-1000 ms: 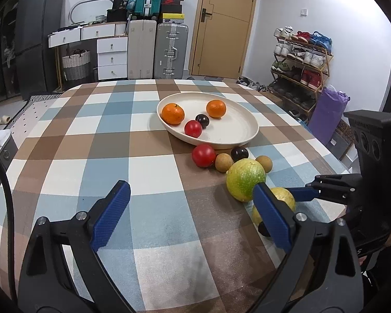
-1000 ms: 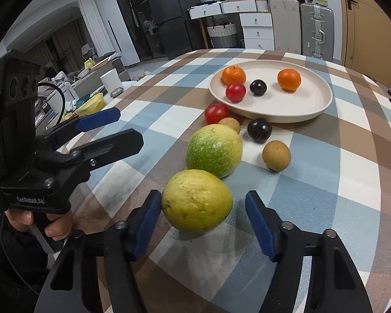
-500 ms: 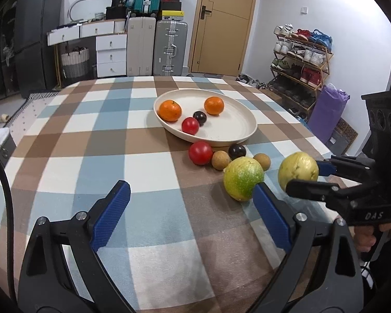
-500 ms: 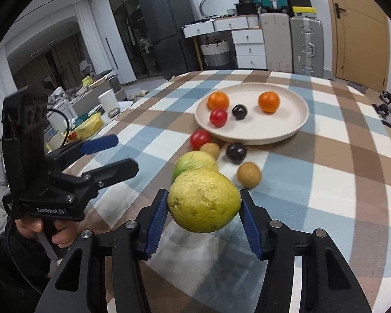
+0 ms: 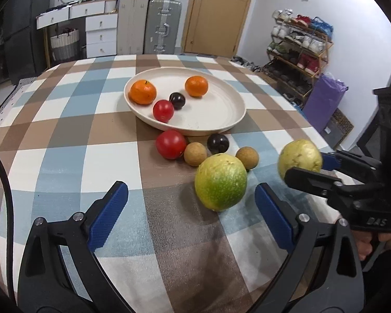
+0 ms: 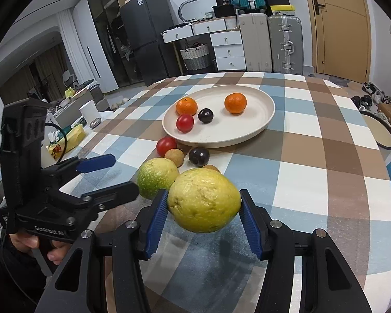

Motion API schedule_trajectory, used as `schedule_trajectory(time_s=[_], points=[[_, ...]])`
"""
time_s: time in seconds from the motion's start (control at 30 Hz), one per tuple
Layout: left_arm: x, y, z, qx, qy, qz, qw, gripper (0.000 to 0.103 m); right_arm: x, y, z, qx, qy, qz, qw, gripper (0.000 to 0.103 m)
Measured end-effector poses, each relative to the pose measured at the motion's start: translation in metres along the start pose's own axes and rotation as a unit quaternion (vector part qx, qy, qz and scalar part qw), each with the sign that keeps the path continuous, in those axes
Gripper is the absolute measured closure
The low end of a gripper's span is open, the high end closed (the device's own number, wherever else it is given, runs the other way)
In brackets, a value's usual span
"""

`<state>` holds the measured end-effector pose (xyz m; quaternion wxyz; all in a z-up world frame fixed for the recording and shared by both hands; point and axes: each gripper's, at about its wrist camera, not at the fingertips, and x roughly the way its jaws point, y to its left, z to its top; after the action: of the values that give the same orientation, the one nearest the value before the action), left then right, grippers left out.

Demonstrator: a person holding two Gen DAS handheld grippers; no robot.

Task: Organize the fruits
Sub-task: 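Close left tool on the green-yellow citrus while right tool holds the pomelo, then lift both held citrus fruits and carry them over the white plate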

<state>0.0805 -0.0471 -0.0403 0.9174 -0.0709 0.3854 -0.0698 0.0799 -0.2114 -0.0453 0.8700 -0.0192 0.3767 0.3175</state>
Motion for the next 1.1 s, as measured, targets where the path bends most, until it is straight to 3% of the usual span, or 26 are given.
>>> schedule_trajectory(time_s=[0.27,0.37,0.53,1.1], points=[[0.023,-0.017,0.007,0.016,0.023,-0.008,0.9996,0.007,0.003,-0.011,-0.002,0.017,0.004,-0.001,1.000,0.048],[0.031,-0.022,0.008,0.025,0.041,-0.023,0.9986,0.021,0.002,-0.013,-0.003,0.019,0.004,-0.002,1.000,0.048],[0.038,-0.023,0.005,0.028,0.054,-0.038,0.9974,0.057,0.002,-0.017,-0.003,0.021,0.006,-0.003,1.000,0.048],[0.011,-0.011,0.011,0.035,0.010,-0.038,0.9986,0.058,0.003,-0.012,-0.002,0.015,-0.005,0.001,1.000,0.048]])
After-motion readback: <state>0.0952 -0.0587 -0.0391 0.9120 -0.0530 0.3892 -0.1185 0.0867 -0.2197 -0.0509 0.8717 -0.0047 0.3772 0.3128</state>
